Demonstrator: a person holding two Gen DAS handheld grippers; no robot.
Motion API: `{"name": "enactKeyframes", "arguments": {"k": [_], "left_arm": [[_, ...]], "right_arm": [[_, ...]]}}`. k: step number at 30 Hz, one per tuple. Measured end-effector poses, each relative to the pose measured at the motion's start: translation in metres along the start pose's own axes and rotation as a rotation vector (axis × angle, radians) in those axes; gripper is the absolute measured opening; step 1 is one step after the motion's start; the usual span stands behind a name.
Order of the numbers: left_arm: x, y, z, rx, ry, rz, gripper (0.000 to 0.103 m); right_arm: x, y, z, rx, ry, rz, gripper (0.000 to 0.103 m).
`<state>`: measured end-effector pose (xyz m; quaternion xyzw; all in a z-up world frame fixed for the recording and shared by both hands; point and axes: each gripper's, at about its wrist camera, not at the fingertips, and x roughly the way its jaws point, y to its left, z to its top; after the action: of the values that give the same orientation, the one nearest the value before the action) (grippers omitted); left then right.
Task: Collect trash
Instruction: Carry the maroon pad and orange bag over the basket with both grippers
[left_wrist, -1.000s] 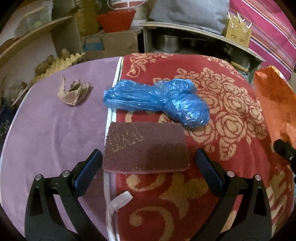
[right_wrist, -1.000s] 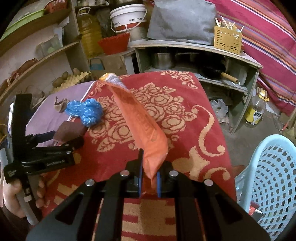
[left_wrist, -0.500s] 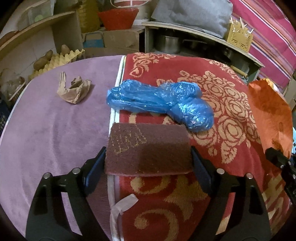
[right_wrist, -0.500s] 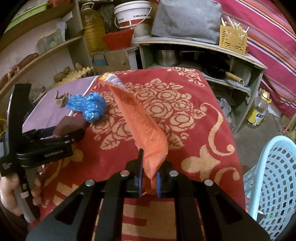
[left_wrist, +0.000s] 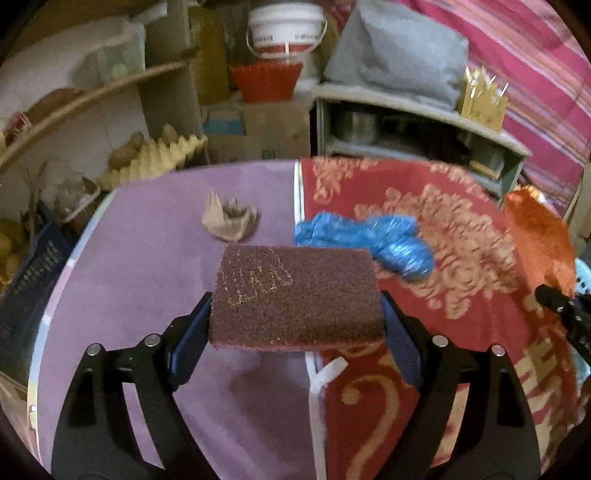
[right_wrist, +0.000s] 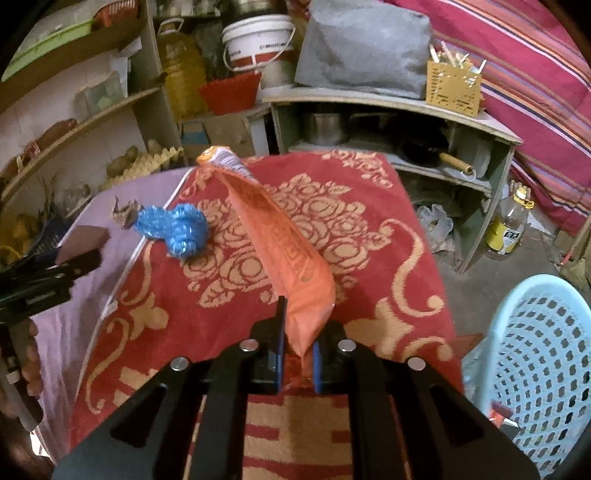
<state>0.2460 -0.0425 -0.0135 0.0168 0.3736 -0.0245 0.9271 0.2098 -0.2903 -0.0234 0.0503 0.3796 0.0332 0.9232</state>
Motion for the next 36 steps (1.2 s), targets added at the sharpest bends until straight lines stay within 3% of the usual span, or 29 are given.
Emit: {"name": "enactKeyframes", "arguments": {"k": [6,16,28,36], "left_arm": [[-0.037,-0.03,0.0,0.027,-0.083,-0.044,0.083],[-0.063,-0.131,-0.009,0.098,-0.173,-0.184,0.083],[-0.064,-0.282,-0.041,0.237,-0.154,-0.392,0.084],[-0.056,-0.341,-0.061,0.319,-0.139,-0.432,0.084]], "right_arm": [[-0.036,-0.031,-0.005,0.051,-0.052,-0.029,0.011],[-0.104,-0.128,-0.03,0.173,-0.118,-0.147,0.011],[-0.134,-0.224,-0.068,0.32,-0.099,-0.24,0.011],[-0.141,-0.248,-0.077,0.338,-0.102,-0.286,0.011]]}}
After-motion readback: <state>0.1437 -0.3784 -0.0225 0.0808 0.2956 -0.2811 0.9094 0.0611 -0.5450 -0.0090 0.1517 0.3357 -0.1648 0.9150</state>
